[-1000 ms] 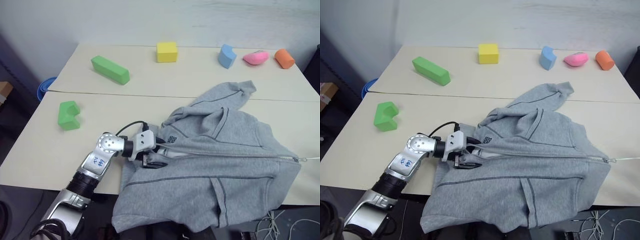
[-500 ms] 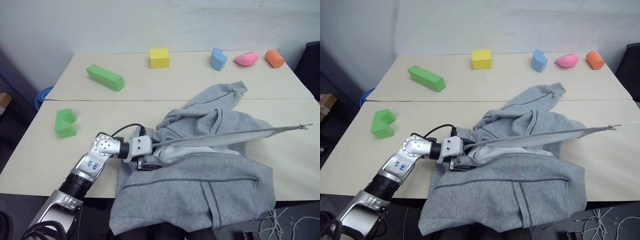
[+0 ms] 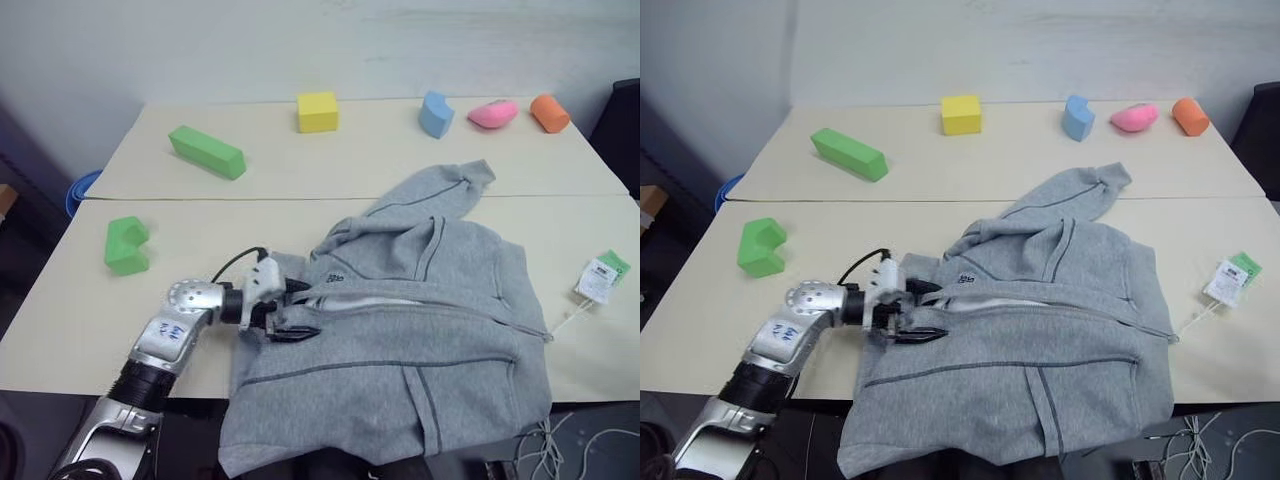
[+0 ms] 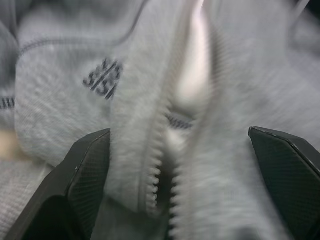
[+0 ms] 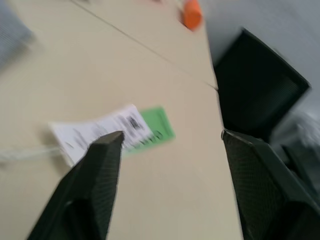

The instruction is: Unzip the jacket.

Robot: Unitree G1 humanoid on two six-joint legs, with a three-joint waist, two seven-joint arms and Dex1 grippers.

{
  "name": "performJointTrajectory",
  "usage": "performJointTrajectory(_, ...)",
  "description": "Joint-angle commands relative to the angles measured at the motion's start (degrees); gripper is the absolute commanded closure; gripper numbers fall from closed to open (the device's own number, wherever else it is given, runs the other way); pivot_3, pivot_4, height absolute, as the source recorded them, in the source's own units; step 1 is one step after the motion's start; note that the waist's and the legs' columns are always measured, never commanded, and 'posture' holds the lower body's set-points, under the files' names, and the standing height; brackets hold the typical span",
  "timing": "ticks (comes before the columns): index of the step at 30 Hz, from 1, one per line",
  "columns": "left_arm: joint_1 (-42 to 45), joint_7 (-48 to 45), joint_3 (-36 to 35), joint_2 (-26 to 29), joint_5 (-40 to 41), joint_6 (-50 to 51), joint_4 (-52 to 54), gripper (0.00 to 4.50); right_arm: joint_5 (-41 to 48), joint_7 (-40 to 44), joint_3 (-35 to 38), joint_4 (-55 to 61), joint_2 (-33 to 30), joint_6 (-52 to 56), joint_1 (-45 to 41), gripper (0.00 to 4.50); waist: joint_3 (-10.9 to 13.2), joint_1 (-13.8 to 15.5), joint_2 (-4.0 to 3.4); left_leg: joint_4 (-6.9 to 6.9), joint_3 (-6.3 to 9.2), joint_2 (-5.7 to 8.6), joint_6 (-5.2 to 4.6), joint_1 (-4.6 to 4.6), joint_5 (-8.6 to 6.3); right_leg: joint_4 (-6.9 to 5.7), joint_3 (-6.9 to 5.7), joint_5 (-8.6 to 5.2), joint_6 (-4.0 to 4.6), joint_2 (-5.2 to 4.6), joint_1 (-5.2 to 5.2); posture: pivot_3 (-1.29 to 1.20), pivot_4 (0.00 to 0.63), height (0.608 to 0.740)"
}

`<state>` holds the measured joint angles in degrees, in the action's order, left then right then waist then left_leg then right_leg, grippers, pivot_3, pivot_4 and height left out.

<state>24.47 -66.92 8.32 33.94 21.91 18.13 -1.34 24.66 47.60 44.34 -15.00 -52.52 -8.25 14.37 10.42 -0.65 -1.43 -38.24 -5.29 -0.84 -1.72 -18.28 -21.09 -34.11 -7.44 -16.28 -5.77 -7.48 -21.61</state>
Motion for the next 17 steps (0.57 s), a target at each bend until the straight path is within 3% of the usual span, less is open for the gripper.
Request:
performJointTrajectory(1, -0.86, -5.57, -5.1, 5.8, 2.92, -0.19, 0.91, 0.0, 11.22, 10.25, 2.71, 13.81, 1.01, 4.99, 3.65, 0.8, 0.11, 0.01, 0.18, 0.0, 0.0, -0.03, 0.02, -0.01, -0.01, 0.0, -0.01, 0.0, 0.01, 0.02, -0.02, 0.0, 0.15, 0.74)
performJointTrajectory(6, -6.17, -8.26, -11.51, 8.73, 2.14, -10.33, -3.76, 0.0, 13.31, 12.32, -6.84, 31.41, 4.68, 8.55, 6.54, 0.8, 0.17, 0.5, 0.29, -0.02, -0.01, -0.01, -0.01, -0.02, -0.18, 0.12, 0.01, 0.01, 0.0, -0.08, -0.06, 0.0, 0.15, 0.74)
performJointTrajectory(8, -9.57, -8.23, -12.97, 10.01, 1.03, -12.79, -3.98, 0.0, 15.29, 16.07, -10.47, 35.49, 5.7, 9.76, 8.39, 0.43, 0.18, 0.81, 0.31, -0.01, 0.01, -0.03, 0.04, -0.18, -0.23, 0.12, -0.02, -0.01, 0.03, -0.08, -0.3, 0.0, 0.15, 0.74)
performJointTrajectory(10, -12.47, -8.04, -14.25, 10.86, 0.98, -14.58, -3.82, 0.0, 14.14, 17.68, -12.99, 36.57, 6.71, 8.69, 8.82, 0.03, 0.16, 1.49, 0.39, -0.06, 0.05, -0.01, 0.02, -0.66, -0.23, -0.18, -0.11, -0.01, 0.03, -0.07, -0.75, 0.0, 0.15, 0.74)
performJointTrajectory(12, -16.35, -6.49, -16.27, 11.34, 0.88, -15.93, -2.24, 0.0, 11.04, 20.46, -15.85, 35.28, 7.68, 4.69, 8.5, 0.03, 0.17, 1.87, 0.4, -0.52, 0.01, 0.02, -0.08, -1.23, -0.29, -0.4, -0.17, 0.0, 0.03, -0.03, -1.15, 0.0, 0.15, 0.74)
performJointTrajectory(17, -22.18, -1.61, -19.38, 10.38, 0.84, -16.46, 2.2, 0.0, 8.47, 22.42, -17.36, 30.36, 9.79, -0.93, 4.83, 0.03, 0.29, 2.07, 0.6, -0.99, -0.05, 0.15, -0.52, -1.22, -0.56, -0.27, -0.15, 0.11, -0.17, -0.12, -0.86, 0.0, 0.15, 0.74)
